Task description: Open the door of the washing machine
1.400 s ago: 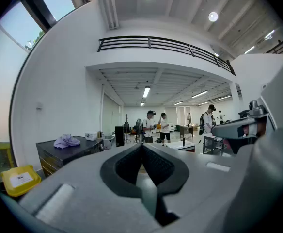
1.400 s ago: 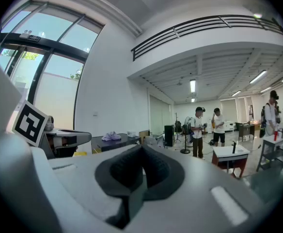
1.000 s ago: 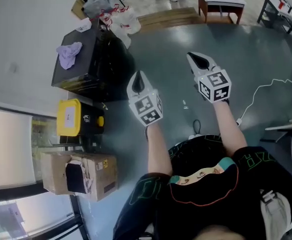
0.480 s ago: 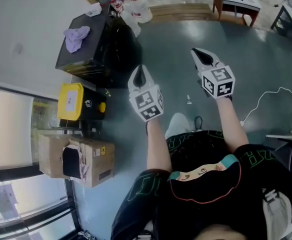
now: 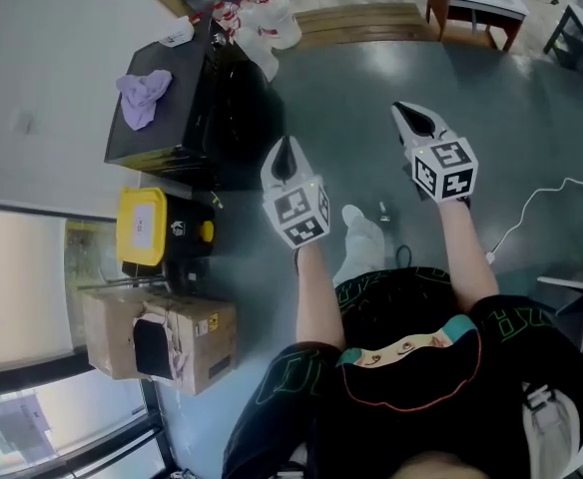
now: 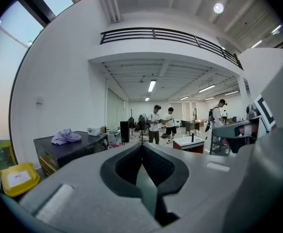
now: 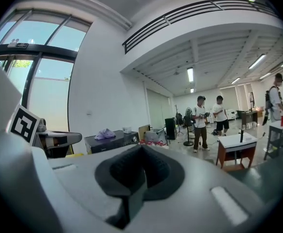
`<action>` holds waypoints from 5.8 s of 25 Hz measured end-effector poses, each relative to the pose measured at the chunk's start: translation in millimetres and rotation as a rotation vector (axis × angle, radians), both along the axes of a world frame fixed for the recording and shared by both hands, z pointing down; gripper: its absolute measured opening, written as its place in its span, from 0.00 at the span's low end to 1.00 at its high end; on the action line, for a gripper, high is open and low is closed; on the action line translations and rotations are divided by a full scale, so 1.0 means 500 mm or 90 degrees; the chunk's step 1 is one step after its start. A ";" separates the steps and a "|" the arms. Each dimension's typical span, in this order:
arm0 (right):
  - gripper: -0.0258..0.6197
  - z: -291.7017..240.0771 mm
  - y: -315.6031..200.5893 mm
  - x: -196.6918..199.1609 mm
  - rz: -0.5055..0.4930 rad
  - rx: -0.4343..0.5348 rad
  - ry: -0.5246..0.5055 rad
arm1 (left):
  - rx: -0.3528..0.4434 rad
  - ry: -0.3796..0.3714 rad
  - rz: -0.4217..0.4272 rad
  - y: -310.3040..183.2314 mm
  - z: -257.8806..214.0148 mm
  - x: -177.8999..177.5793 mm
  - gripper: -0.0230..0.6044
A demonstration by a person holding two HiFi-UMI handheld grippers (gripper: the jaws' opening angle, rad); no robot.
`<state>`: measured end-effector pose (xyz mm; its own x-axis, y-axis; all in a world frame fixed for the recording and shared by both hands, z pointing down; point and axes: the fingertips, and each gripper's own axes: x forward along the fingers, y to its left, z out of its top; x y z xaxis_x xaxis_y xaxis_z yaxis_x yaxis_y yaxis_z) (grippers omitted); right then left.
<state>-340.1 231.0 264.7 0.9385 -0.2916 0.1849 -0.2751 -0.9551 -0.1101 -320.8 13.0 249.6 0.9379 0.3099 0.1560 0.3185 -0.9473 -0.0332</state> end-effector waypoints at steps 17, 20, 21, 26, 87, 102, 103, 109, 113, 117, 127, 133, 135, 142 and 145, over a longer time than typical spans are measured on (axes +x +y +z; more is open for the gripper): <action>0.04 0.094 -0.112 0.534 -0.046 -0.004 -0.079 | -0.003 -0.096 -0.031 -0.086 0.120 0.530 0.05; 0.04 0.102 -0.117 0.592 -0.046 -0.019 -0.091 | -0.011 -0.103 -0.020 -0.082 0.132 0.595 0.05; 0.04 0.106 -0.118 0.607 -0.046 -0.023 -0.096 | -0.013 -0.106 -0.019 -0.082 0.136 0.611 0.05; 0.04 0.101 -0.122 0.694 -0.057 -0.040 -0.102 | -0.028 -0.114 -0.032 -0.096 0.148 0.684 0.05; 0.31 0.612 -0.877 0.968 -1.119 -0.803 0.121 | -0.062 -0.617 -0.511 -0.559 0.858 0.665 0.34; 0.27 0.645 -0.880 0.947 -1.140 -0.900 0.187 | 0.001 -0.655 -0.442 -0.545 0.886 0.654 0.24; 0.26 0.646 -0.876 0.946 -1.149 -0.901 0.186 | 0.008 -0.660 -0.444 -0.538 0.887 0.652 0.23; 0.26 0.649 -0.825 0.929 -1.201 -0.887 0.217 | -0.010 -0.683 -0.471 -0.468 0.892 0.630 0.23; 0.27 0.651 -0.786 0.911 -1.261 -0.882 0.252 | -0.050 -0.697 -0.533 -0.401 0.890 0.607 0.23; 0.28 0.652 -0.715 0.908 -1.304 -0.892 0.279 | -0.085 -0.711 -0.582 -0.298 0.896 0.603 0.23; 0.28 0.652 -0.640 0.912 -1.356 -0.896 0.336 | -0.128 -0.674 -0.688 -0.184 0.894 0.603 0.23; 0.29 0.658 -0.595 0.923 -1.379 -0.924 0.372 | -0.204 -0.629 -0.707 -0.117 0.891 0.613 0.23; 0.29 0.659 -0.588 0.926 -1.382 -0.932 0.386 | -0.211 -0.619 -0.711 -0.106 0.892 0.617 0.23; 0.29 0.669 -0.536 0.928 -1.386 -0.981 0.411 | -0.254 -0.587 -0.754 -0.030 0.899 0.620 0.23; 0.29 0.672 -0.531 0.941 -1.378 -0.998 0.431 | -0.268 -0.555 -0.755 -0.017 0.900 0.633 0.22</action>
